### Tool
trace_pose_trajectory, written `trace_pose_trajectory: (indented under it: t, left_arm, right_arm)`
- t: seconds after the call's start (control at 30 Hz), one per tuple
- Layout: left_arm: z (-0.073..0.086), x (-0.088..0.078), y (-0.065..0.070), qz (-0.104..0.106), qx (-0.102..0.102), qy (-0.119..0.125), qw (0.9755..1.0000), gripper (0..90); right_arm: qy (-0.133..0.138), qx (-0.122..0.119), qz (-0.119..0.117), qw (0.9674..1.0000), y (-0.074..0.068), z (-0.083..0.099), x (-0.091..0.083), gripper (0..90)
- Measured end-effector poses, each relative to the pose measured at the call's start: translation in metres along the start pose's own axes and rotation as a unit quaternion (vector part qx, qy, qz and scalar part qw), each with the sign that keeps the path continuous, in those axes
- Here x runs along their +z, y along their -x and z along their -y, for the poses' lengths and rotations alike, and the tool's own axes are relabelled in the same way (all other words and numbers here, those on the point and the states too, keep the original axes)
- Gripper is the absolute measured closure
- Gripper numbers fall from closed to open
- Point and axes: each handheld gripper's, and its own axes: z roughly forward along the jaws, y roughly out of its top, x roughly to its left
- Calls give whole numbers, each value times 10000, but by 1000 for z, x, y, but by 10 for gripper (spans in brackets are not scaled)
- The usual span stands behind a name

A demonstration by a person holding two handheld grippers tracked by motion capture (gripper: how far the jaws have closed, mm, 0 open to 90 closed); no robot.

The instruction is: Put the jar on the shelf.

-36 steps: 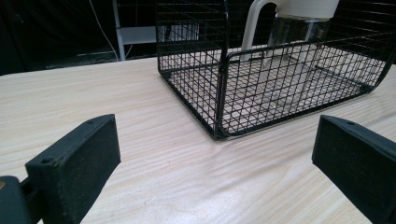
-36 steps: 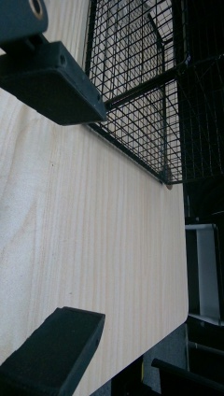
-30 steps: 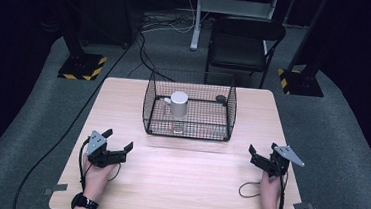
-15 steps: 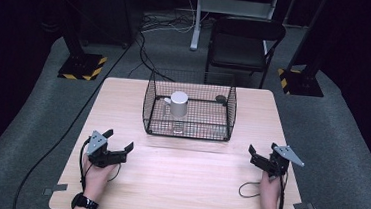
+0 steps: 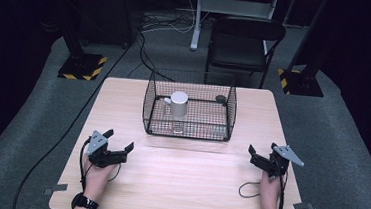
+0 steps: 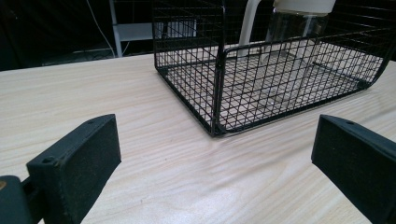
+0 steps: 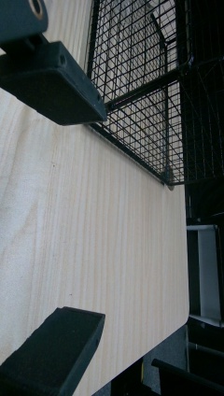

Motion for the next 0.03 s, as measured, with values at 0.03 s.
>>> trace_pose_trajectory:
  t: [0.03]
  left_arm:
    - [0, 0, 0, 3, -4, -2, 10000, 10]
  right_arm:
    - [-1, 1, 0, 10000, 0, 0, 0, 36]
